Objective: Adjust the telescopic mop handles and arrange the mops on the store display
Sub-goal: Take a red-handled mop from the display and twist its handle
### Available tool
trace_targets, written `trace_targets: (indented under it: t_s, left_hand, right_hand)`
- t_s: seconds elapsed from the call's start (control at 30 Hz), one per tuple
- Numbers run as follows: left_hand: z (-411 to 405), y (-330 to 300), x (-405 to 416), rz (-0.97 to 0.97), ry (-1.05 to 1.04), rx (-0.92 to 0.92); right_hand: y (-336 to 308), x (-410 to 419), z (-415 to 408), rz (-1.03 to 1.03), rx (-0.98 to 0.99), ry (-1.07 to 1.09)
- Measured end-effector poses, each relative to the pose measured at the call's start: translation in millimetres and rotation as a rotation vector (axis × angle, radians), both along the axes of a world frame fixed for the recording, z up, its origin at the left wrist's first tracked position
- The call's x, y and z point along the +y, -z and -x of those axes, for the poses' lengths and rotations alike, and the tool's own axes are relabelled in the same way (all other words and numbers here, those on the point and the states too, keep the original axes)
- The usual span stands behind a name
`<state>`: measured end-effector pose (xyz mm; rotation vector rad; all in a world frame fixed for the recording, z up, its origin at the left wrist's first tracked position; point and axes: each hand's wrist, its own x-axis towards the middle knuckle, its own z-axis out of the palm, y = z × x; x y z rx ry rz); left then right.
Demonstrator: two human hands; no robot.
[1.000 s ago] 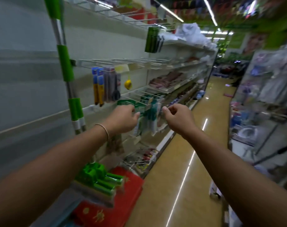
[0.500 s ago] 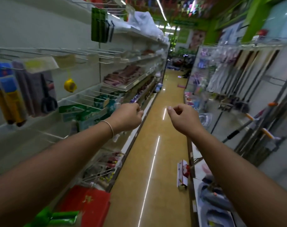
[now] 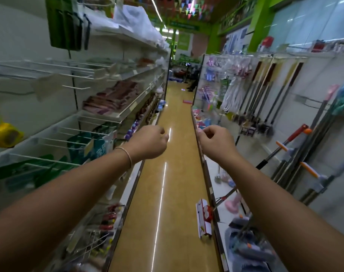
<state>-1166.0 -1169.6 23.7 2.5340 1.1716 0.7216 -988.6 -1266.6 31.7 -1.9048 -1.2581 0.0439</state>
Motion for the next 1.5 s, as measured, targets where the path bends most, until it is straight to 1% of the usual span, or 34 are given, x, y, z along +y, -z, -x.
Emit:
trace_targets:
  t_s: [0.17,0.33,0.67,0.87,1.0,1.23,1.5]
  left_hand:
    - [-32,13,57,0.027,0.02,-0.001]
    - [-73,25,117,0.02,0.017,-0.011]
    - [-179,14,258,0.035,-0.025,-0.008]
    - [-235,27,322,0.045,-0.034,0.002]
    - [-279,35,366,0.06,0.014,-0.017]
    - [-362,49,457,0.067,0.127,-0.02]
    - [-462,10,547,0.065,0.345,-0.003]
  right_hand:
    - [9,50,-36,0.0,0.001,0.003]
    - [20,118,-88,0.012,0.001,0.009]
    - [8,270,-212,0.003,0.003,-0.063]
    - [20,328,-268,0.031,0.0,-0.05]
    - [31,363,-305,0.043,0.022,0.007]
    - [36,423,-362,0.081,-0.016,0.17]
    - [11,475,-433,0.027,0.01,0.411]
